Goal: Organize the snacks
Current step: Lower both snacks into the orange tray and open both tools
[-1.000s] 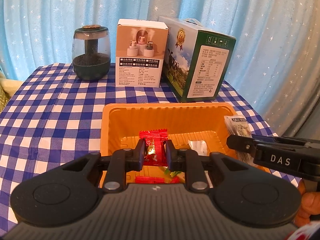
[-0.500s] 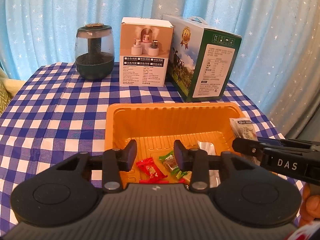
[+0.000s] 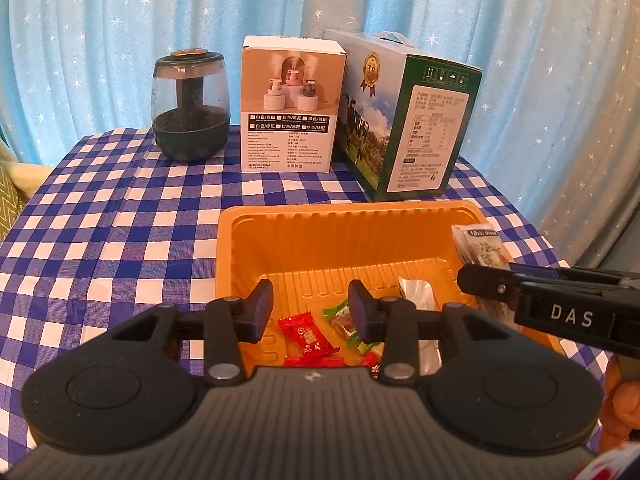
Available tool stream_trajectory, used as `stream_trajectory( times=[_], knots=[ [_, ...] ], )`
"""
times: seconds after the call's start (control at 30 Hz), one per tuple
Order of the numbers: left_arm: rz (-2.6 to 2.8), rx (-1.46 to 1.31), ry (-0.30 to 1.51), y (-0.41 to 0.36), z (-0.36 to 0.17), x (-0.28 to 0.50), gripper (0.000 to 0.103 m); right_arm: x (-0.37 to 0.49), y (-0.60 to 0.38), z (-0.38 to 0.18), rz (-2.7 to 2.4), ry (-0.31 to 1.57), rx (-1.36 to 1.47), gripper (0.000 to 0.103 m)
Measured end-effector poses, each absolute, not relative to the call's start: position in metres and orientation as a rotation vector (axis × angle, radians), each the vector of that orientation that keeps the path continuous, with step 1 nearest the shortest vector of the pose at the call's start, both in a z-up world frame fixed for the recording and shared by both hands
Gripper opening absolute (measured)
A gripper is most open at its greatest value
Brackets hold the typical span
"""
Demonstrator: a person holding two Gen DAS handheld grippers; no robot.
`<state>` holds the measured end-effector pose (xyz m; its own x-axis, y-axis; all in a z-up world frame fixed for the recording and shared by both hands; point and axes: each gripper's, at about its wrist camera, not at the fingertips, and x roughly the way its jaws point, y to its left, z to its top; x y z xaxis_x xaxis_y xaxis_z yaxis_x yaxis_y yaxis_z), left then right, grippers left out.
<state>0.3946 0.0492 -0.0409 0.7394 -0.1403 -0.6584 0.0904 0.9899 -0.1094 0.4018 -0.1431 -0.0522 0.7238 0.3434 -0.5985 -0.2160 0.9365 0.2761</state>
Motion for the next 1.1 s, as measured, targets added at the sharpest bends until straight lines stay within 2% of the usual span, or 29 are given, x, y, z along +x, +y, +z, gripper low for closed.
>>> stream_trajectory(
  times=[0.67, 0.7, 0.77, 0.83, 1.1],
  knots=[
    [-0.127, -0.07, 0.733, 0.054, -0.044, 0.393, 0.038, 0.405, -0.138, -0.051, 0.324, 0.671, 0.231, 0.039],
    [-0.126, -0.069, 0.734, 0.055, -0.044, 0.392, 0.038, 0.407, -0.14, -0.051, 0.334, 0.672, 0.253, 0.04],
    [-0.122, -0.067, 0.736, 0.056, -0.045, 0.392, 0.038, 0.409, -0.145, -0.052, 0.333, 0.667, 0.288, 0.056],
    [-0.119, -0.067, 0.737, 0.057, -0.046, 0.393, 0.039, 0.409, -0.15, -0.052, 0.312, 0.657, 0.308, 0.061],
    [-0.115, -0.06, 0.733, 0.054, -0.046, 0.393, 0.047, 0.412, -0.158, -0.054, 0.28, 0.686, 0.311, 0.062]
  ],
)
